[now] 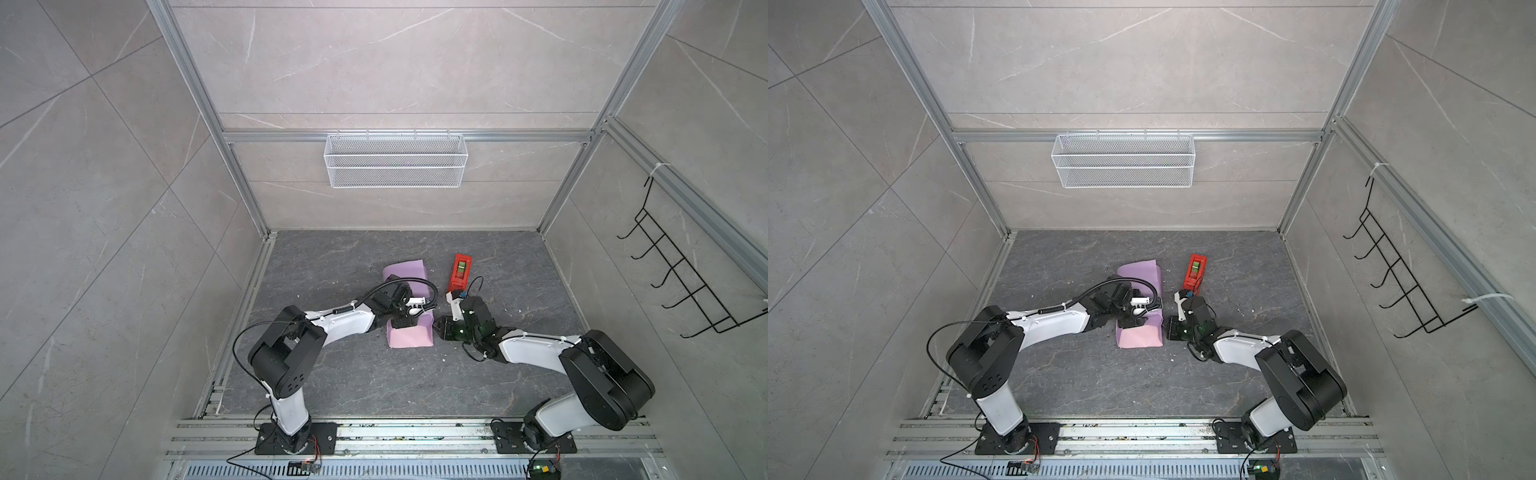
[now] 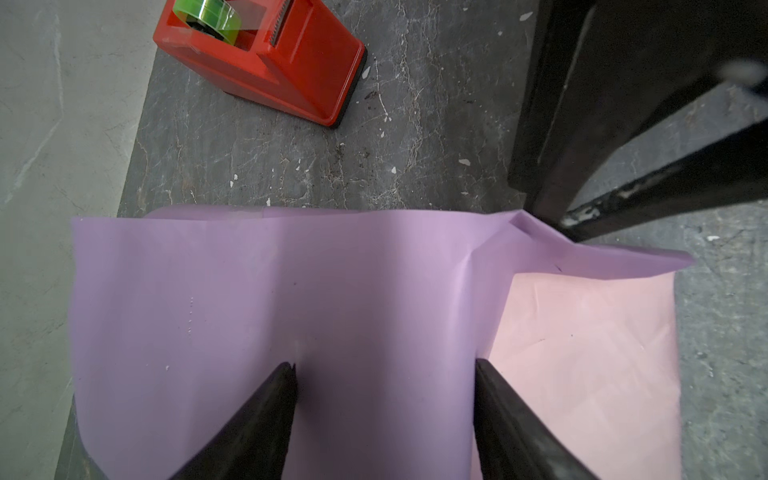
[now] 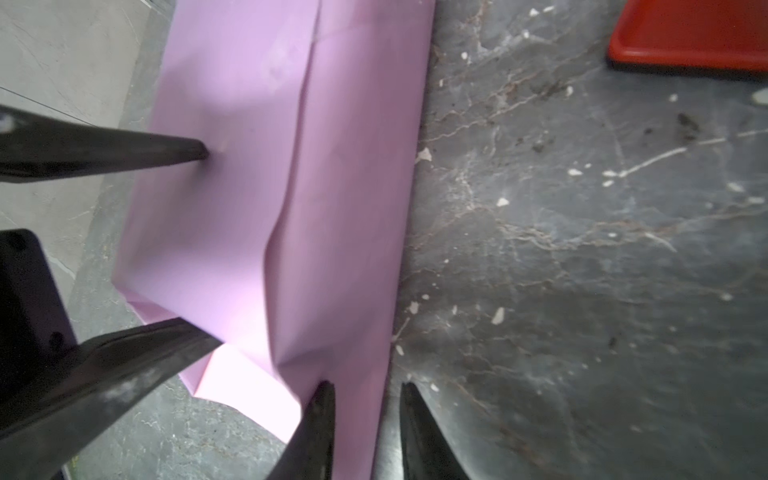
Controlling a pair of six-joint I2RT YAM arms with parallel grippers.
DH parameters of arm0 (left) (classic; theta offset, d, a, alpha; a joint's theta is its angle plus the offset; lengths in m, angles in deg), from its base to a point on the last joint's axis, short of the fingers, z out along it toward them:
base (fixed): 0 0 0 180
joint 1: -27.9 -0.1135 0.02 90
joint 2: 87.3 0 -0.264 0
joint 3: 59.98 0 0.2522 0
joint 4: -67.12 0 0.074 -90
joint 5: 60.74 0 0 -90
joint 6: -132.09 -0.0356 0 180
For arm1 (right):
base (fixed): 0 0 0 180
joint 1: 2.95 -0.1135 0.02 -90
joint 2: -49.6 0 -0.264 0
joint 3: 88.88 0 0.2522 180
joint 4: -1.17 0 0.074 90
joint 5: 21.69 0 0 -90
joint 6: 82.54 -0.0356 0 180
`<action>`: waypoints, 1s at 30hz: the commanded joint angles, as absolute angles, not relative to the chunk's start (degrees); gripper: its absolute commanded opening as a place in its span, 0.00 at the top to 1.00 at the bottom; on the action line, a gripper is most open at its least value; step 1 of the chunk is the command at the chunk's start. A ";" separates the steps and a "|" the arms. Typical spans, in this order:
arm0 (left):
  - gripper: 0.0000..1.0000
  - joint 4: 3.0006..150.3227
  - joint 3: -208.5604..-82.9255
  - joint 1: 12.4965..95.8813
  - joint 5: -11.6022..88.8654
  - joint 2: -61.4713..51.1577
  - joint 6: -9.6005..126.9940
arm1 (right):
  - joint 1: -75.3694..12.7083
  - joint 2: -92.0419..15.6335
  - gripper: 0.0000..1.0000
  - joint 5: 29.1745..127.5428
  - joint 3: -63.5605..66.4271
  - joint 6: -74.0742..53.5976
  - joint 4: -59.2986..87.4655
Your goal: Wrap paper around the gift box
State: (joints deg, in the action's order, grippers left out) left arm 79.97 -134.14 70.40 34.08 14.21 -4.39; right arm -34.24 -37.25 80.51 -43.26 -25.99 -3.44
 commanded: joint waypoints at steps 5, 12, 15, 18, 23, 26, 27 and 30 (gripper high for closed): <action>0.33 82.55 -132.89 70.27 32.17 15.97 -4.84 | -36.04 -39.30 0.72 80.79 -42.36 -27.51 -6.77; 0.33 82.67 -132.91 70.37 32.17 15.97 -4.84 | -37.43 -41.11 0.75 79.88 -42.93 -30.06 -11.12; 0.33 82.68 -133.05 70.43 32.16 15.97 -4.75 | -38.33 -42.14 0.78 78.78 -42.86 -31.01 -12.88; 0.33 82.64 -132.99 70.38 32.33 15.89 -4.67 | -39.23 -43.05 0.79 77.42 -43.30 -32.10 -15.09; 0.33 82.79 -132.99 70.35 32.34 15.80 -4.59 | -40.42 -44.41 0.83 75.09 -44.60 -34.11 -19.80; 0.33 82.82 -133.05 70.36 32.43 15.71 -4.59 | -40.98 -45.49 0.84 74.17 -44.72 -34.69 -21.79; 0.33 82.82 -133.10 70.39 32.50 15.71 -4.58 | -41.03 -45.88 0.84 73.95 -44.86 -34.88 -22.56; 0.33 83.07 -133.15 70.43 32.69 15.63 -4.54 | -41.20 -47.18 0.85 73.58 -45.15 -35.47 -25.23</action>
